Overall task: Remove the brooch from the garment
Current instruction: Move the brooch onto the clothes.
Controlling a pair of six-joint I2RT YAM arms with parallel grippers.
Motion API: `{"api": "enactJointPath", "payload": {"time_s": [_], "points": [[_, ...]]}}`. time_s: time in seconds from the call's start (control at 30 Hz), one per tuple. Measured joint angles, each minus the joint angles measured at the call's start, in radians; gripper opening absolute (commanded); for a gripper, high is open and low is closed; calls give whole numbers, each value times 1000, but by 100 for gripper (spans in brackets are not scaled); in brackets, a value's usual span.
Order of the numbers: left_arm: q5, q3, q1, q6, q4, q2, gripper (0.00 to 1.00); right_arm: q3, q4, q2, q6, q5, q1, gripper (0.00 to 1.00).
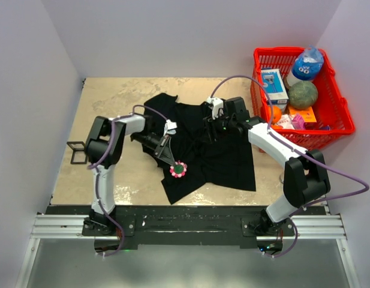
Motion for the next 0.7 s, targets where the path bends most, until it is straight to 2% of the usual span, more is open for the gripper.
{"api": "enactJointPath", "payload": {"time_s": [0.07, 0.17, 0.23, 0.33, 0.4, 0.5, 0.53, 0.63, 0.7], "points": [[9, -144, 14, -189, 204, -112, 0, 0, 0, 0, 10, 0, 0, 51], [-74, -485, 36, -653, 741, -407, 0, 0, 4, 1, 36, 0, 0, 51], [-136, -606, 46, -879, 976, -523, 0, -4, 11, 2, 55, -2, 0, 51], [-267, -773, 45, -1247, 1439, -569, 0, -30, 28, 2, 93, -6, 0, 51], [-365, -867, 29, -1432, 1619, -558, 0, -54, 34, 3, 118, -11, 0, 50], [-513, -971, -36, -1635, 1765, -545, 0, -85, 35, 10, 146, -26, 0, 50], [-547, -992, -63, -1683, 1794, -543, 23, -93, 34, 14, 153, -29, 0, 50], [-610, -1028, -125, -1772, 1835, -542, 52, -111, 35, 18, 164, -39, 6, 49], [-638, -1043, -130, -1801, 1824, -541, 54, -113, 36, 20, 164, -47, 19, 46]]}}
